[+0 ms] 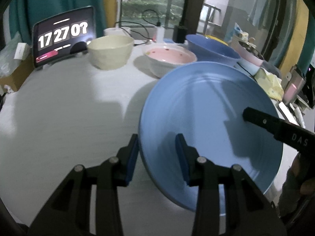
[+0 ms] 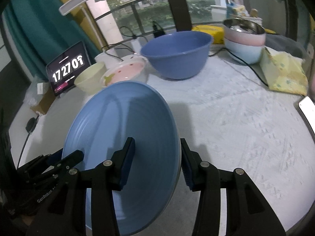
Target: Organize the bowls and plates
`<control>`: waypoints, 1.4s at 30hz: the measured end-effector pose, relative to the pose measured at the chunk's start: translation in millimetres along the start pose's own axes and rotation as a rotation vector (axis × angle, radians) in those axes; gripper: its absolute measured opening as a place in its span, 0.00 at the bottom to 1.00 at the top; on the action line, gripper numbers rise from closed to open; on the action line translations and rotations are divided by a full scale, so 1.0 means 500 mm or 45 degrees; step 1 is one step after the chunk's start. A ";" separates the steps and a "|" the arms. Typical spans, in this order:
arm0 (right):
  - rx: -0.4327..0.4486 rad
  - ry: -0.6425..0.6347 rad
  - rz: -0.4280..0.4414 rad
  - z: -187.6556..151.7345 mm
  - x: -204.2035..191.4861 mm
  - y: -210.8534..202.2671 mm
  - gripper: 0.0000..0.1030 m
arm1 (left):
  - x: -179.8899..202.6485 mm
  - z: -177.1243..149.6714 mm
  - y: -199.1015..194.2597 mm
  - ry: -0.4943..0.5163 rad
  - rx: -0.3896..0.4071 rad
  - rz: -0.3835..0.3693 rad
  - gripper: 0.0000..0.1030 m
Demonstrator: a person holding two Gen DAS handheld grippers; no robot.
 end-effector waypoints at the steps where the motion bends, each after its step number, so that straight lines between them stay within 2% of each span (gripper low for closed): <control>1: -0.001 -0.012 0.006 0.003 -0.011 0.003 0.46 | -0.008 0.000 -0.002 -0.007 0.002 0.004 0.38; 18: -0.027 -0.125 0.080 0.034 -0.151 0.064 0.46 | -0.150 0.003 -0.028 -0.128 0.050 0.090 0.38; 29: -0.068 -0.177 0.131 0.050 -0.241 0.132 0.46 | -0.253 0.004 -0.029 -0.211 0.058 0.152 0.38; 42: -0.138 -0.215 0.199 0.078 -0.322 0.227 0.46 | -0.347 0.030 0.009 -0.267 0.048 0.217 0.38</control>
Point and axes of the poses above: each gripper's, at about its wrist camera, not at the fingertips, and y roughly the way its jaws point, x to its right, z to its top, the point moved 6 cm from there along y, roughly the way its jaws point
